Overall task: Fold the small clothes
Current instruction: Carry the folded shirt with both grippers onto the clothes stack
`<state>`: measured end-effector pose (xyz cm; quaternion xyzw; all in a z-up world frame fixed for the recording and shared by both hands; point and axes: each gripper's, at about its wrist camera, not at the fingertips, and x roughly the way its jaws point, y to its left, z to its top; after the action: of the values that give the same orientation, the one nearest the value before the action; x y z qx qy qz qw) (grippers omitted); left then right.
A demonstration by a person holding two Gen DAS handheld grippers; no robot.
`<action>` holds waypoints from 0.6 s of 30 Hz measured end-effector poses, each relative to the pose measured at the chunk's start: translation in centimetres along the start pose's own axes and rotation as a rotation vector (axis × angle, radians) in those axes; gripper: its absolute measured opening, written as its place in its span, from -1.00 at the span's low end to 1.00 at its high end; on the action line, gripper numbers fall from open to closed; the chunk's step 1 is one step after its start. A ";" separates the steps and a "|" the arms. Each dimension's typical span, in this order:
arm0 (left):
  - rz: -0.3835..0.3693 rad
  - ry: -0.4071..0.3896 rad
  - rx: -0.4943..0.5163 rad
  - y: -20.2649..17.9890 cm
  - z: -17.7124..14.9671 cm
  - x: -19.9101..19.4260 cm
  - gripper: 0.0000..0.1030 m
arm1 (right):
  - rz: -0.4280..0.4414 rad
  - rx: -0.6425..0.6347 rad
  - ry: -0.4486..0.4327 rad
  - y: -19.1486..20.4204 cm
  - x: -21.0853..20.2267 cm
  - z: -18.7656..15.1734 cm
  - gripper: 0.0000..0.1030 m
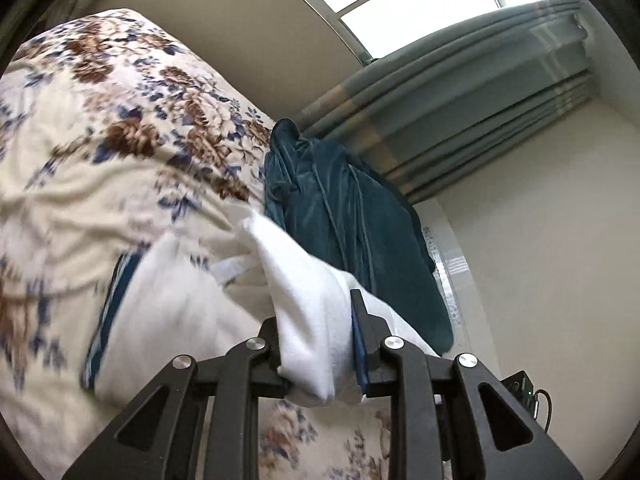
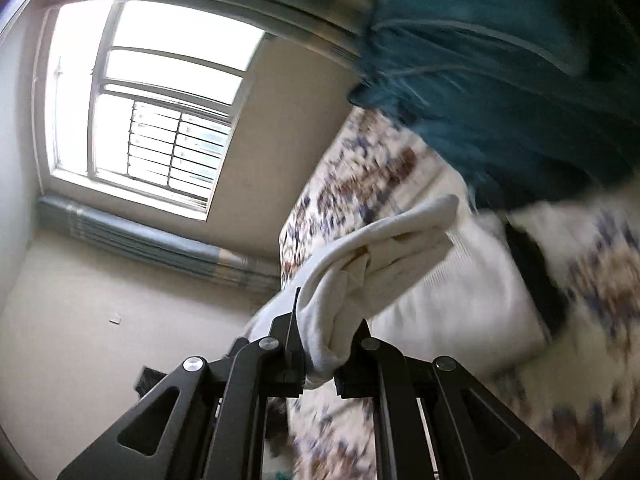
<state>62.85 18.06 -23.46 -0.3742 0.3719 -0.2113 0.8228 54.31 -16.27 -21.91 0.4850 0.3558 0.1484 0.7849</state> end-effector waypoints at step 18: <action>0.186 0.188 -0.023 14.9 -10.1 6.1 -0.54 | -0.220 0.069 0.213 -17.1 12.2 -4.4 -0.81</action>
<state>60.01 19.07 -42.24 -0.3261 0.4830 -0.1638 0.7959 57.86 -14.65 -42.96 0.4513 0.4931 0.0997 0.7371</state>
